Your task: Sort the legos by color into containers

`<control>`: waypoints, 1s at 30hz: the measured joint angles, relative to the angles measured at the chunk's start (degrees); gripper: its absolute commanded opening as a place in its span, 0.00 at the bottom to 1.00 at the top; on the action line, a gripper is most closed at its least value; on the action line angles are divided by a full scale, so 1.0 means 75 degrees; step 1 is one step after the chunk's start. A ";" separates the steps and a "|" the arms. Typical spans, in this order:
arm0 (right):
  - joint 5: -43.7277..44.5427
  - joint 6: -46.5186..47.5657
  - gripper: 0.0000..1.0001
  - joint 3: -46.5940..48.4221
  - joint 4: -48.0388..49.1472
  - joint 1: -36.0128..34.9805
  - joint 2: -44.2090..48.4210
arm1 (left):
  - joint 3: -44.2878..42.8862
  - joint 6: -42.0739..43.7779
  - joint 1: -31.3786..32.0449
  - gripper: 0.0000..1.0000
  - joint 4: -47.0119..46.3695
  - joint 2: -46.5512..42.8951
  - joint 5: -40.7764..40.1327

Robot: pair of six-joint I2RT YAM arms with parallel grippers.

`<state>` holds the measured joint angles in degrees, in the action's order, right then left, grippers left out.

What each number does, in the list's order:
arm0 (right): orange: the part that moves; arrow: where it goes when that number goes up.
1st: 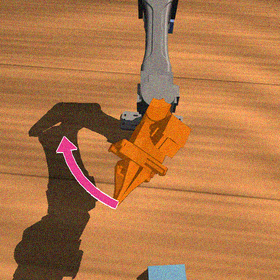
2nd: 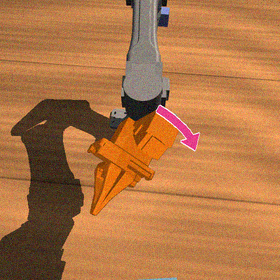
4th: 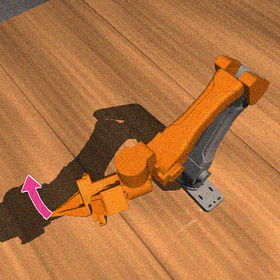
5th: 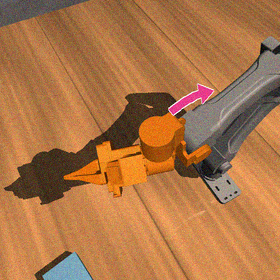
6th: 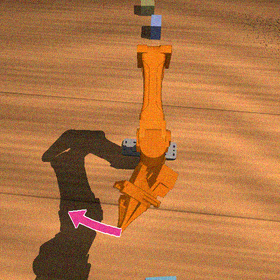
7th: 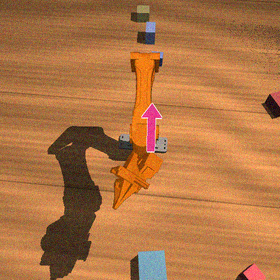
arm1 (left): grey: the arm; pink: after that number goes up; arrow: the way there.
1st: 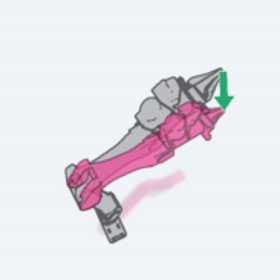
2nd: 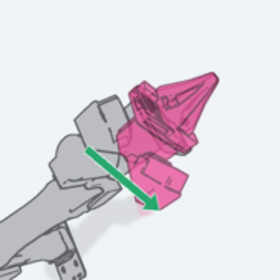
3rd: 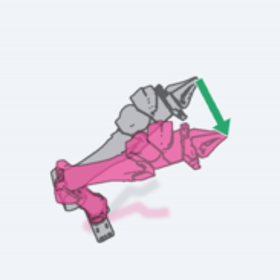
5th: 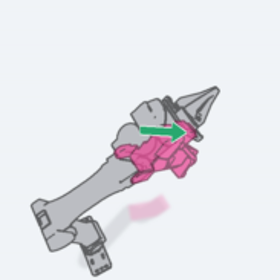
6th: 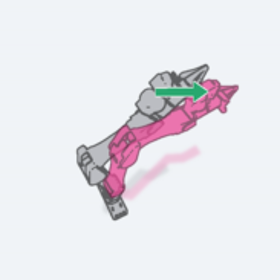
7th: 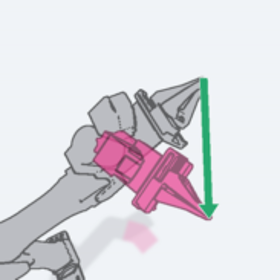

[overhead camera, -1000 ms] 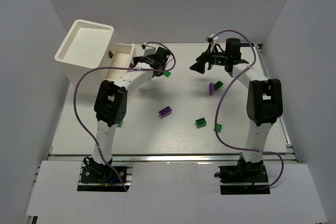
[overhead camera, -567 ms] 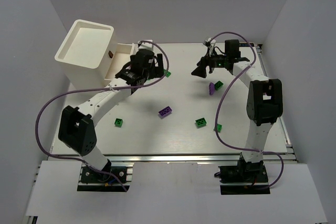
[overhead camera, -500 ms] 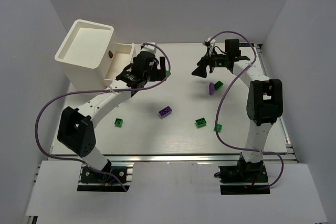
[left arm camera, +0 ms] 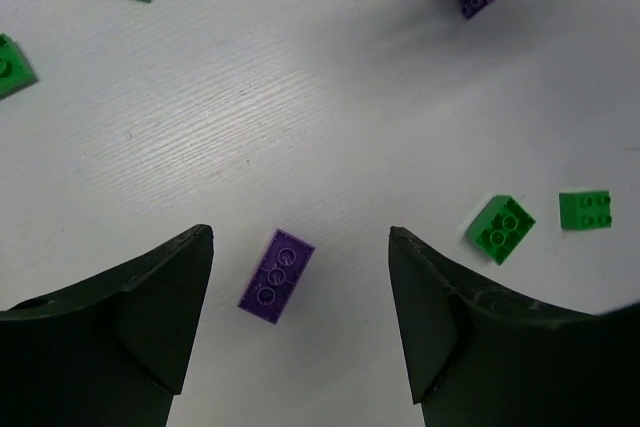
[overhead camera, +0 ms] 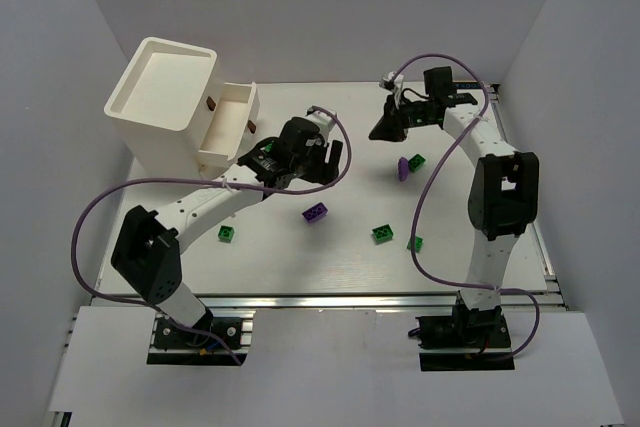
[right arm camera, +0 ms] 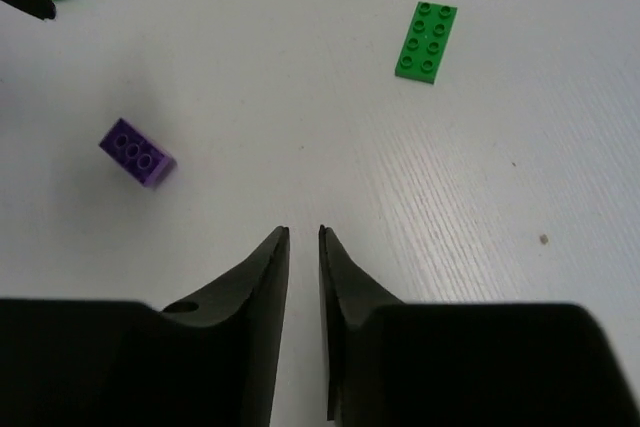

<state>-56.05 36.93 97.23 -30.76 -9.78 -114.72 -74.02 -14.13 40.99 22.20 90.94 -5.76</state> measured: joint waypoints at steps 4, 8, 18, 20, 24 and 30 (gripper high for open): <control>0.0583 -0.0653 0.61 -0.0385 0.0201 -0.0096 0.0251 | 0.0064 0.0268 0.0032 0.74 0.0073 -0.0044 0.0291; 0.1387 -0.1107 0.70 -0.0903 0.0350 -0.0082 0.0781 | -0.0015 0.0723 -0.0067 0.85 0.0224 0.0015 0.0994; 0.2340 -0.1542 0.82 -0.2288 0.0522 0.0268 0.2101 | -0.1236 0.2119 -0.0096 0.94 0.1131 0.1979 0.2363; 0.2413 -0.1562 0.82 -0.2346 0.0504 0.0347 0.2104 | -0.1204 0.2232 -0.0087 0.95 0.1291 0.2215 0.2320; 0.2492 -0.1553 0.82 -0.2387 0.0490 0.0484 0.2104 | -0.1128 0.2317 -0.0093 0.95 0.1480 0.2294 0.2063; 0.2512 -0.1530 0.82 -0.2387 0.0458 0.0618 0.2104 | -0.1055 0.2372 -0.0099 0.94 0.1574 0.2323 0.1848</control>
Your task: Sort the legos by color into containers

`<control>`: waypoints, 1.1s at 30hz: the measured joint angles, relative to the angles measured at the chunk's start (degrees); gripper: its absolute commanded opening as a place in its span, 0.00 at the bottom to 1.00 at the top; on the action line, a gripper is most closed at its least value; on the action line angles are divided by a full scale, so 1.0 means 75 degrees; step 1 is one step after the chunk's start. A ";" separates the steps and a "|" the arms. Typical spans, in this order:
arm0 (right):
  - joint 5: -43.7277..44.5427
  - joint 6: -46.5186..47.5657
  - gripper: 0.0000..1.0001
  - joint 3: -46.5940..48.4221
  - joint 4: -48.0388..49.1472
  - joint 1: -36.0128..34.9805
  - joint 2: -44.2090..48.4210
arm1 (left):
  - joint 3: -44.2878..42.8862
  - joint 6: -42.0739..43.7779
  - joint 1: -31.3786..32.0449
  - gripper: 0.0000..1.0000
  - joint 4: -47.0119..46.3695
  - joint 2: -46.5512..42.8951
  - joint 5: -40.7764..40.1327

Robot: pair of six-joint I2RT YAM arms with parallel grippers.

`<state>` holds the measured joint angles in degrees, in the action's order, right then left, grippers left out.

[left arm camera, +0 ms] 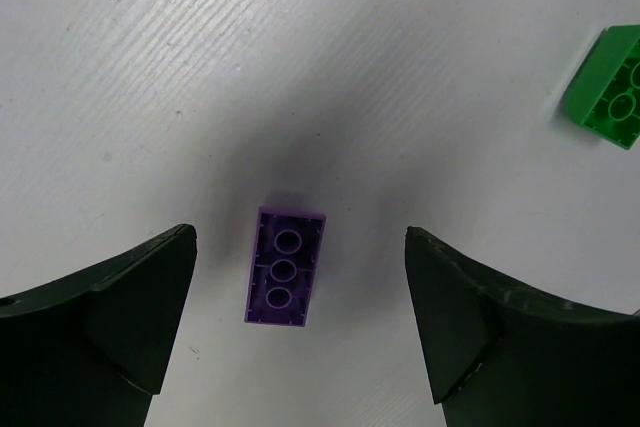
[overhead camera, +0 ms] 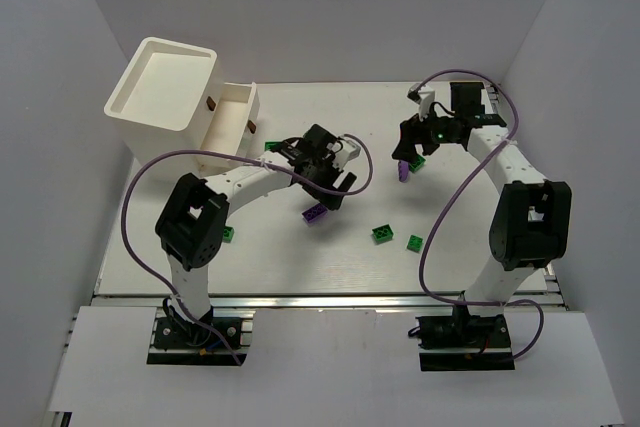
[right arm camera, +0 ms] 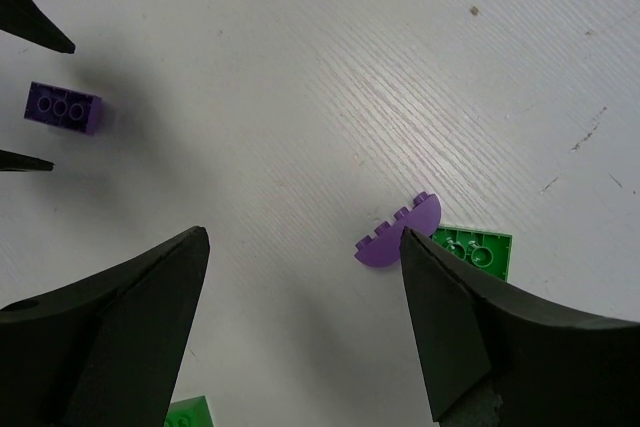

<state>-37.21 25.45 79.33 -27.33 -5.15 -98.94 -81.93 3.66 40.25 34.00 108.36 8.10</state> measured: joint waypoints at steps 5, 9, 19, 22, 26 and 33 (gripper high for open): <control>-0.0003 -0.0006 0.82 0.0015 -0.0006 0.0029 -0.0035 | 0.0318 -0.0032 0.0017 0.94 0.0009 0.0029 0.0000; -0.0009 -0.0102 0.82 0.0149 -0.0032 0.0035 -0.0184 | 0.0478 -0.0070 0.0020 0.94 0.0213 0.0070 -0.0114; -0.0609 -0.0402 0.83 0.1239 -0.0201 -0.0076 -0.0991 | 0.0472 -0.0099 0.0076 0.94 0.0810 0.0082 -0.0574; -0.0749 -0.0402 0.83 0.1597 -0.0192 -0.0140 -0.1224 | 0.0478 -0.0163 0.0102 0.94 0.0921 0.0082 -0.0641; -0.0851 -0.0402 0.83 0.1711 -0.0224 -0.0230 -0.1335 | 0.0516 -0.0254 0.0102 0.94 0.0938 0.0058 -0.0729; -0.0889 -0.0452 0.83 0.1545 -0.0189 -0.0335 -0.1338 | 0.0533 -0.0321 0.0102 0.94 0.1008 0.0052 -0.0790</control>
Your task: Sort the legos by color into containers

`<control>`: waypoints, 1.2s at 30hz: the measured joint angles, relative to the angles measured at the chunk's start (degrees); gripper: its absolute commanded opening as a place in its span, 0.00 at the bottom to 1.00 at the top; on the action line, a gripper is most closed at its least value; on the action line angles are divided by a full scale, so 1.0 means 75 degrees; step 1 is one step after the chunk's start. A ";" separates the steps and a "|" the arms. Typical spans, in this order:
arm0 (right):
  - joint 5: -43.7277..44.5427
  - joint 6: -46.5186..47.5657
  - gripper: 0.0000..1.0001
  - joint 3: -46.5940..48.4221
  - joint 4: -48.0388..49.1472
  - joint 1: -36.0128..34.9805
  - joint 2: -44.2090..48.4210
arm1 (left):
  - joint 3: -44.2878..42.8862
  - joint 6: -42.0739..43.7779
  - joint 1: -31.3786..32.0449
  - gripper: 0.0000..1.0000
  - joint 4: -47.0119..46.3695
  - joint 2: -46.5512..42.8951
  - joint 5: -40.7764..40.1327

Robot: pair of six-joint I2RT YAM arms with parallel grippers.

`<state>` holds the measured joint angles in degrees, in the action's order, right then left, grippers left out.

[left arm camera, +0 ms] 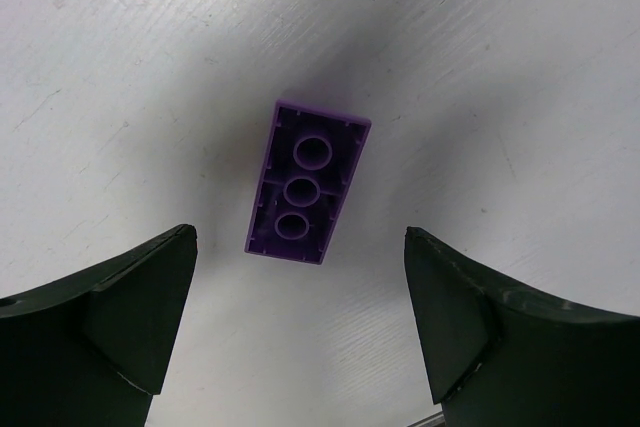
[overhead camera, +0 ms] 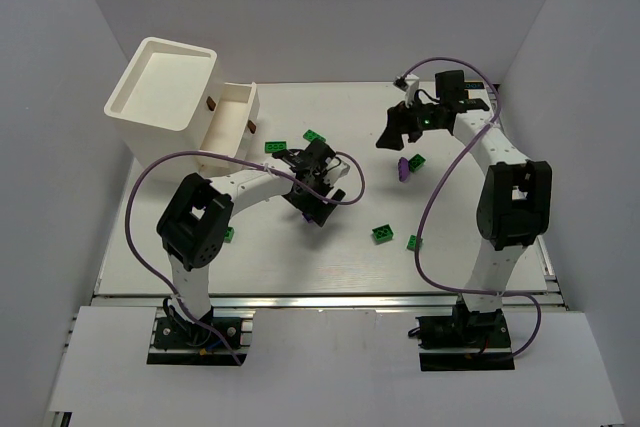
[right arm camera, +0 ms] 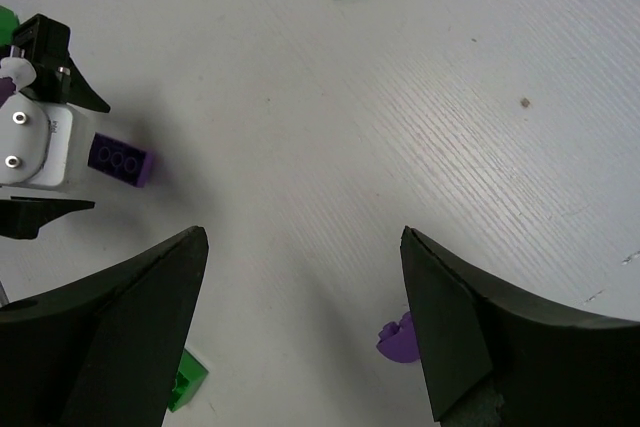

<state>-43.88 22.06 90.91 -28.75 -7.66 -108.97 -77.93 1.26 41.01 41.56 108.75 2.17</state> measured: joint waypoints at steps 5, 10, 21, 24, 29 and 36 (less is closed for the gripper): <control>0.0032 -0.0245 0.84 -0.0015 0.0096 -0.0032 0.0032 | 0.0000 0.0006 0.0000 0.94 -0.0035 0.0000 -0.0020; 0.0195 -0.0286 0.84 -0.0455 0.0213 -0.0032 0.0344 | -0.0131 0.0108 -0.0009 0.94 -0.0119 0.0015 -0.0041; 0.0463 -0.0306 0.84 -0.1116 0.0335 -0.0032 0.1099 | -0.0845 0.0460 -0.0055 0.91 -0.0152 0.0673 -0.0038; 0.0519 -0.0312 0.84 -0.1116 0.0391 -0.0029 0.1096 | -0.0804 0.0498 -0.0061 0.89 -0.0149 0.0752 0.0003; 0.0603 -0.0306 0.84 -0.1116 0.0411 -0.0023 0.1096 | -0.0790 0.0478 -0.0082 0.57 -0.0172 0.0836 0.0020; 0.0638 -0.0300 0.84 -0.1116 0.0408 -0.0023 0.1096 | -0.0793 0.0504 -0.0093 0.40 -0.0198 0.0959 0.0085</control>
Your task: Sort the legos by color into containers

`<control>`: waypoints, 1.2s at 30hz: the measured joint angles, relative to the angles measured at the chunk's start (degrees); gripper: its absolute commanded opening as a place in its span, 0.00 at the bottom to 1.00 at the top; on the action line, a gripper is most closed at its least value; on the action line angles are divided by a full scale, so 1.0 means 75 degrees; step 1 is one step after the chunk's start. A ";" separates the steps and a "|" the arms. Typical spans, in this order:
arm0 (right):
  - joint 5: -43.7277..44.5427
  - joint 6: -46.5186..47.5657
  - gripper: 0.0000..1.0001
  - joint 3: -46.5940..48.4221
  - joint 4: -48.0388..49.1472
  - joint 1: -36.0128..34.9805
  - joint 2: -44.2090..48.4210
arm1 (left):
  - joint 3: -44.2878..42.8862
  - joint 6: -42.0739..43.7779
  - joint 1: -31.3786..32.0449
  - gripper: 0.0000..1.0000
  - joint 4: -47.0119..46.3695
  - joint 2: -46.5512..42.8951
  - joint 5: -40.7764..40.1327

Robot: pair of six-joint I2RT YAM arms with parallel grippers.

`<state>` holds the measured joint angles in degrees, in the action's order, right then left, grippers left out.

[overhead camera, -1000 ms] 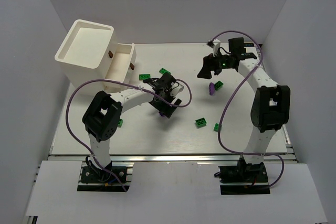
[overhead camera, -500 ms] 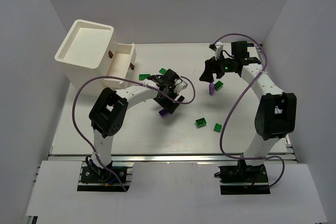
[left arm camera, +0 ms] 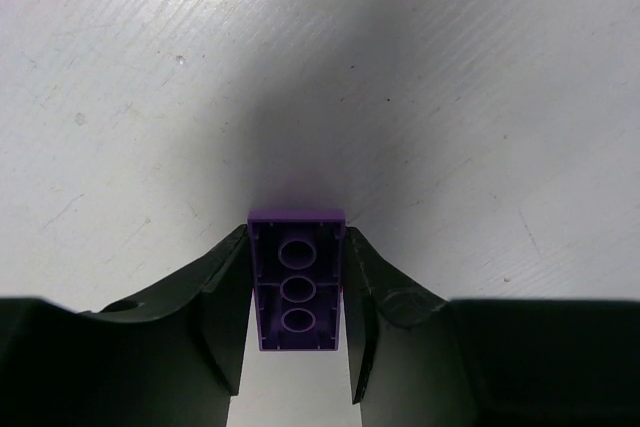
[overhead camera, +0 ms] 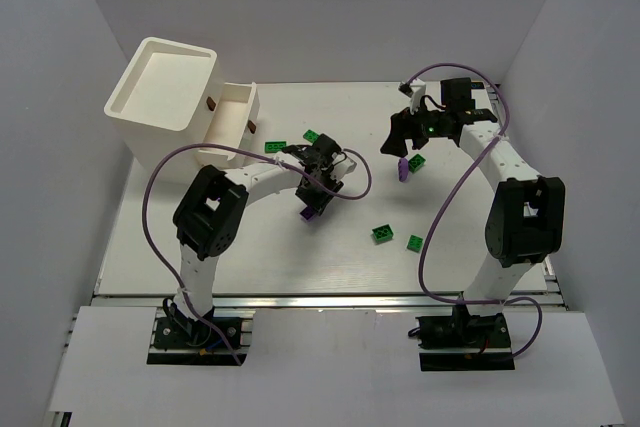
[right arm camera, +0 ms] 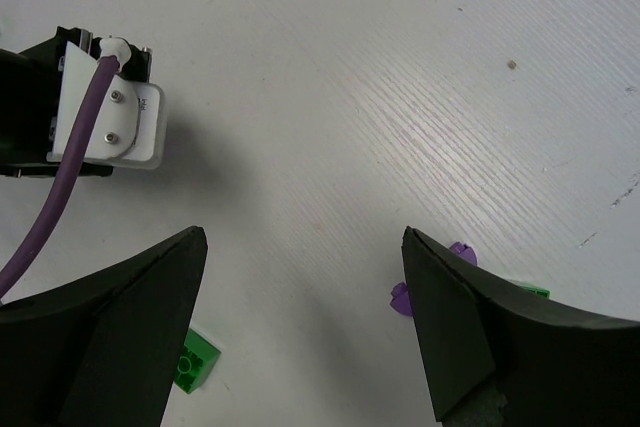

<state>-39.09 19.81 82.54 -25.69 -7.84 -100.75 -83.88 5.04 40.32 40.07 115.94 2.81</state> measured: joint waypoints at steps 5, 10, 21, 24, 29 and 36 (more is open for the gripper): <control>0.0017 0.0023 0.84 0.0000 0.0000 0.0000 0.0000 | -0.0067 -0.0157 -0.0058 0.07 0.0032 -0.0023 -0.0017; 0.0507 0.0286 0.70 0.0000 0.0029 -0.0082 0.0000 | -0.0953 -0.0536 -0.0297 0.00 0.0358 -0.0239 -0.0318; 0.1405 0.0353 0.05 0.0009 0.0271 -0.0530 -0.0213 | -0.3448 -0.1011 -0.2428 0.00 0.0807 -0.1268 -0.2748; 0.1510 0.0347 0.17 0.0017 0.0364 -0.0632 -0.0268 | -0.3538 -0.1087 -0.2716 0.00 0.0973 -0.1090 -0.3526; 0.1594 0.0312 0.36 0.0154 0.0446 -0.0723 -0.0440 | -0.3739 -0.1145 -0.2856 0.00 0.1099 -0.0423 -0.4336; 0.1603 0.0315 0.67 0.0181 0.0452 -0.0723 -0.0495 | -0.3858 -0.1335 -0.3077 0.59 0.1244 0.0149 -0.4887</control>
<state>-27.07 22.17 83.90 -22.31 -13.26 -104.47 -112.81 -4.97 17.23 49.41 117.05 -33.85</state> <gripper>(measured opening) 0.615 0.483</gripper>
